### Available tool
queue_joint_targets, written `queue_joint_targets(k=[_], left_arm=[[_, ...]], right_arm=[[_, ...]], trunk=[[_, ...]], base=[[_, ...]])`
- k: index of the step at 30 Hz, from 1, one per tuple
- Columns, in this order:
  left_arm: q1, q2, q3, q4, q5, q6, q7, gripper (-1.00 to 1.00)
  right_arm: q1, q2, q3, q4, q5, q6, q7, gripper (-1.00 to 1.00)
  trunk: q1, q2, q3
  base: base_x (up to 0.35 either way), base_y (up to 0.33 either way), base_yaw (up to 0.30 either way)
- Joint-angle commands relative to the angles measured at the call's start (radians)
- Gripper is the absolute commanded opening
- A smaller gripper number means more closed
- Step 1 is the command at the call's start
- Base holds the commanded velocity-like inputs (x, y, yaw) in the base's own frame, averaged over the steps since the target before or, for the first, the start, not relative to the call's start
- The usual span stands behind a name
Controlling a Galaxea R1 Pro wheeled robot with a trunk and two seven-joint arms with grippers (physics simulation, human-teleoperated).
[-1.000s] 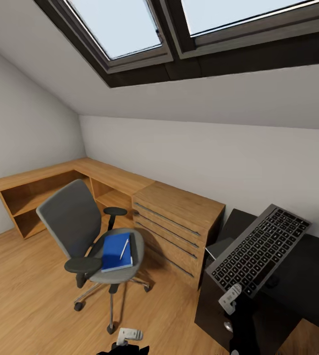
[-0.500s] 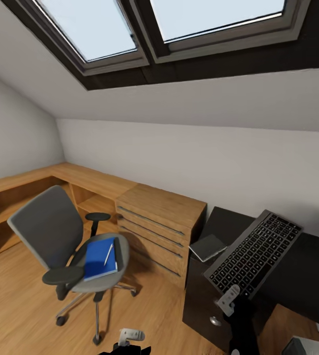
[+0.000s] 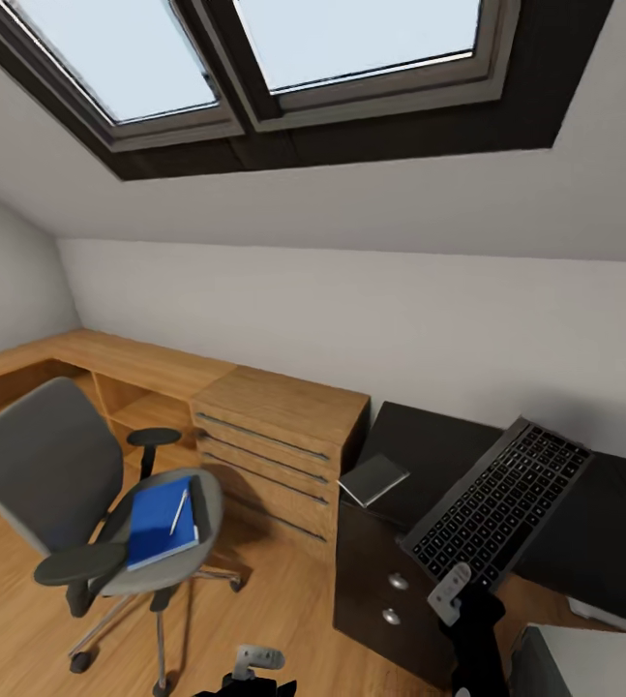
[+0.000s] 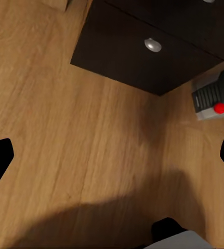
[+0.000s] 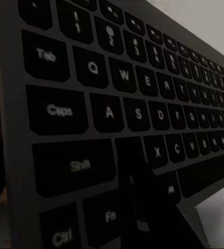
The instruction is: In the bedroom, organize the workspace by keeping the computer under the desk, ensuring the monitor is on the desk, placing the keyboard on the desk next to the monitor, placing the mouse on the desk next to the keyboard, moving the folder from the swivel chair onto the desk next to the mouse, stacking the notebook on top of the folder with the pen on top of the notebook, and positioning the swivel chair next to the desk.
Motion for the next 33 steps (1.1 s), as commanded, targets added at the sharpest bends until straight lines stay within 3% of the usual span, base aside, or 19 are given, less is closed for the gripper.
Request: queue_joint_targets(k=[1, 10, 19, 33], left_arm=[[-0.001, 0.000, -0.009, 0.002, 0.010, -0.005, -0.003, 1.00], [-0.001, 0.000, -0.008, 0.002, 0.010, -0.006, -0.003, 1.00], [-0.001, 0.000, -0.008, 0.002, 0.011, -0.005, -0.003, 1.00], [-0.001, 0.000, -0.008, 0.002, 0.011, -0.005, -0.003, 1.00]], right_arm=[[-0.002, -0.001, 0.003, 0.000, 0.012, 0.013, 0.001, -1.00], [-0.002, -0.001, 0.003, 0.004, 0.012, 0.013, 0.009, -1.00], [-0.002, -0.001, 0.001, 0.003, 0.015, 0.013, 0.063, -1.00], [-0.003, -0.002, 0.005, 0.004, 0.015, -0.011, 0.076, -1.00]], trunk=[[0.000, -0.001, 0.000], [0.000, -0.001, 0.003], [0.000, -0.001, 0.004], [0.000, -0.001, 0.004]], base=[[-0.196, 0.058, -0.249], [-0.091, 0.042, -0.189], [-0.003, 0.001, -0.013], [0.000, 0.000, 0.000]])
